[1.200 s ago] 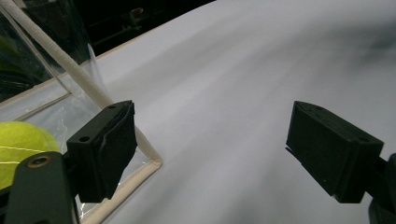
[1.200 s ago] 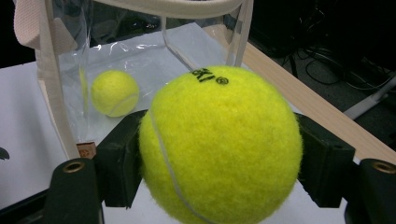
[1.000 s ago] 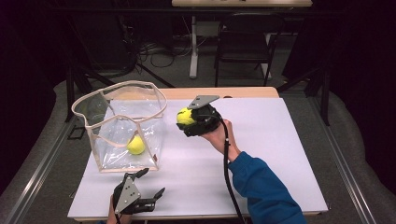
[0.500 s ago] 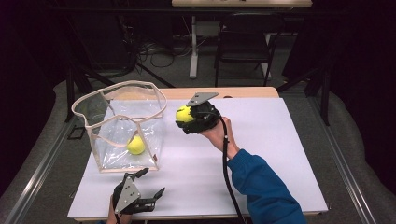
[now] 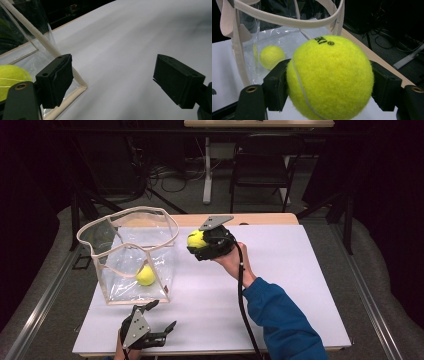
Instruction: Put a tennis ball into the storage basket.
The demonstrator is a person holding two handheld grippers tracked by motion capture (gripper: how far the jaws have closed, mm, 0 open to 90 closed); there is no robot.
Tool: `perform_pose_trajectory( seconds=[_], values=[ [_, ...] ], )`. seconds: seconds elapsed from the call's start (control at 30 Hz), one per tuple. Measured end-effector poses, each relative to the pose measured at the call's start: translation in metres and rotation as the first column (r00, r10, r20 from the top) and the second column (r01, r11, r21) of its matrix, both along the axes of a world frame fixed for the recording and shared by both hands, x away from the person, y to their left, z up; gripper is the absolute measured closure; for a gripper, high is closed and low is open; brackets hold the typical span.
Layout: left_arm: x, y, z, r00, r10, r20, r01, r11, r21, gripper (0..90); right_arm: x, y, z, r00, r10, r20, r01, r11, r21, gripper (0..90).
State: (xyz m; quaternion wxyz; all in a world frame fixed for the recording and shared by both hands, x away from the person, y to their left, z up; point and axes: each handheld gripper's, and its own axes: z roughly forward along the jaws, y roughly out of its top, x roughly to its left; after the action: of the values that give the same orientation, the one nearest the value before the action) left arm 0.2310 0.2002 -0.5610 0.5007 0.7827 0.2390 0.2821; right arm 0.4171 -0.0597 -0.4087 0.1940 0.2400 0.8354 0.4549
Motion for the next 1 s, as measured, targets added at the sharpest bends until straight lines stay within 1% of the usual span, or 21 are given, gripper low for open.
perform_pose_trajectory(
  seconds=[0.27, 0.57, 1.0],
  values=[
    [0.0, 0.0002, 0.0, 1.0, 0.0, 0.0, 0.0, 1.0, 0.003, 16.1, 0.0016, 0.0, 0.0023, 1.0, -0.002, 0.003, 0.002, 1.0, -0.002, 26.2],
    [0.0, 0.0005, 0.0, 1.0, 0.001, 0.0, -0.001, 1.0, 0.001, 16.1, 0.0048, 0.0003, 0.0067, 1.0, -0.004, 0.004, 0.004, 1.0, 0.008, 26.2],
    [0.0, 0.0007, 0.0, 1.0, 0.0, 0.0, 0.0, 1.0, 0.001, 16.1, 0.0074, 0.0046, 0.008, 1.0, 0.001, 0.009, -0.001, 1.0, 0.007, 26.2]
  ],
)
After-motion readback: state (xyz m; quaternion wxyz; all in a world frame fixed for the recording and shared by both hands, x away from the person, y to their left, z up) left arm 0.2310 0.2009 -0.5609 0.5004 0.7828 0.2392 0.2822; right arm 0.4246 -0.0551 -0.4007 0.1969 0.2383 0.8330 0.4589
